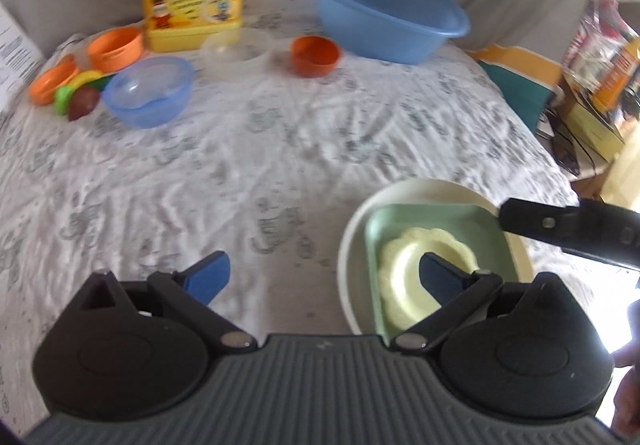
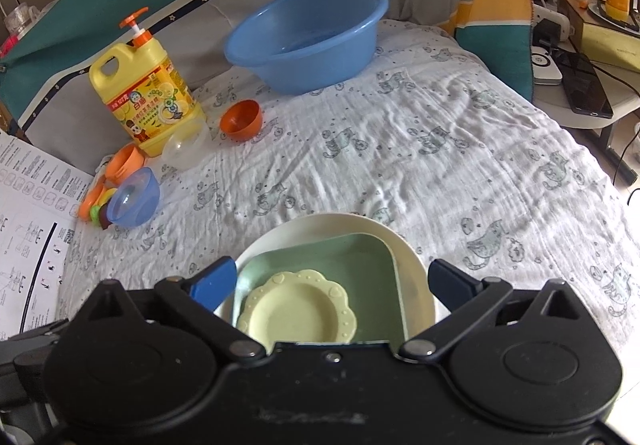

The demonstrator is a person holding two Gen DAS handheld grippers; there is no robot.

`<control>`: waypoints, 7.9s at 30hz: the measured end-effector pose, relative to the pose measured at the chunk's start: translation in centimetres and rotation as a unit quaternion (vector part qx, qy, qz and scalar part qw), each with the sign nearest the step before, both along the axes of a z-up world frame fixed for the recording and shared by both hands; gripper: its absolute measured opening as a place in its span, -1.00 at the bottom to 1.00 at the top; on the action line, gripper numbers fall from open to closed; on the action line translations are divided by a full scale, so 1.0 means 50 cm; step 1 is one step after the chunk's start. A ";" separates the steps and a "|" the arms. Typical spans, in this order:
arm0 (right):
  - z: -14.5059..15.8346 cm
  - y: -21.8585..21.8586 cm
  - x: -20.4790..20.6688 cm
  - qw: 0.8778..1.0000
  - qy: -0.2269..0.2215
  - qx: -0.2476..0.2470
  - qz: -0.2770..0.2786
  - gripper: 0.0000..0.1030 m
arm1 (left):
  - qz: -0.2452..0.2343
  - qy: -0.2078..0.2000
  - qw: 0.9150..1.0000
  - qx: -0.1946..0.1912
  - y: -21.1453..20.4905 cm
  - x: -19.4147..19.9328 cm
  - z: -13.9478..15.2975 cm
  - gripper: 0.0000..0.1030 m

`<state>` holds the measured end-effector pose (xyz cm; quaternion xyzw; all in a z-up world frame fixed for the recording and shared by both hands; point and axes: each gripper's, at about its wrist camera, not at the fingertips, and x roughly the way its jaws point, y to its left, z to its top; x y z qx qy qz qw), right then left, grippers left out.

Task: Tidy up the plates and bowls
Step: 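Move both grippers to the clear blue bowl, then close both grippers on the rim of the clear blue bowl, then carry the blue bowl with both grippers and lower it beside the plate stack, then open both grippers to release the blue bowl, then move both grippers to the clear plastic bowl, then close both grippers on the rim of the clear plastic bowl, then carry the clear bowl with both grippers and lower it into the blue bowl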

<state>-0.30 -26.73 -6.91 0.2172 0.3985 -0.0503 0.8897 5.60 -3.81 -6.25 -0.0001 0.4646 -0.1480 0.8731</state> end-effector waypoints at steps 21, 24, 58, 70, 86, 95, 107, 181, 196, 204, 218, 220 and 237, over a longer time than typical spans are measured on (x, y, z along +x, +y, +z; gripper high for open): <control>0.021 0.280 0.230 0.989 0.028 -0.028 0.144 1.00 | 0.152 -0.003 0.988 0.010 0.310 0.149 -0.035 1.00; 0.020 0.314 0.284 0.986 0.033 -0.024 0.159 1.00 | 0.162 -0.007 0.986 0.021 0.335 0.196 -0.036 1.00; -0.052 0.392 0.516 0.980 0.054 0.057 0.185 -0.72 | 0.122 0.008 0.992 0.012 0.285 0.380 -0.076 -0.72; 0.009 0.369 0.390 0.980 0.046 0.053 0.186 -0.71 | 0.111 0.003 0.994 0.014 0.258 0.255 -0.017 -0.70; 0.044 0.312 0.213 0.982 0.041 0.055 0.177 -0.71 | 0.083 0.001 0.996 0.012 0.209 0.091 0.016 -0.58; 0.027 0.309 0.142 0.979 0.052 0.062 0.188 -0.71 | 0.082 0.022 0.996 0.005 0.223 0.015 -0.005 -0.58; -0.011 0.356 0.118 0.971 0.085 0.055 0.218 -0.71 | 0.085 0.050 0.995 0.022 0.255 -0.023 -0.050 -0.58; 0.010 0.177 0.611 0.992 0.023 0.044 0.115 0.48 | 0.119 0.028 0.990 0.073 0.136 0.528 -0.021 1.00; -0.077 0.230 0.694 0.989 0.031 0.033 0.138 -0.70 | 0.085 0.066 0.994 0.018 0.106 0.592 -0.094 -0.42; -0.066 0.256 0.668 0.989 0.026 0.030 0.146 -0.76 | 0.071 0.045 0.996 0.032 0.097 0.567 -0.082 -0.75; -0.003 0.248 0.574 0.989 0.017 0.037 0.144 -0.75 | 0.061 0.025 0.997 0.039 0.093 0.478 -0.014 -0.75; 0.006 0.244 0.556 0.989 0.015 0.041 0.142 -0.75 | 0.058 0.019 0.997 0.041 0.091 0.456 -0.001 -0.75; 0.041 0.250 0.306 0.984 0.032 0.090 0.153 -0.75 | 0.030 0.007 0.999 0.038 0.128 0.192 0.072 -0.67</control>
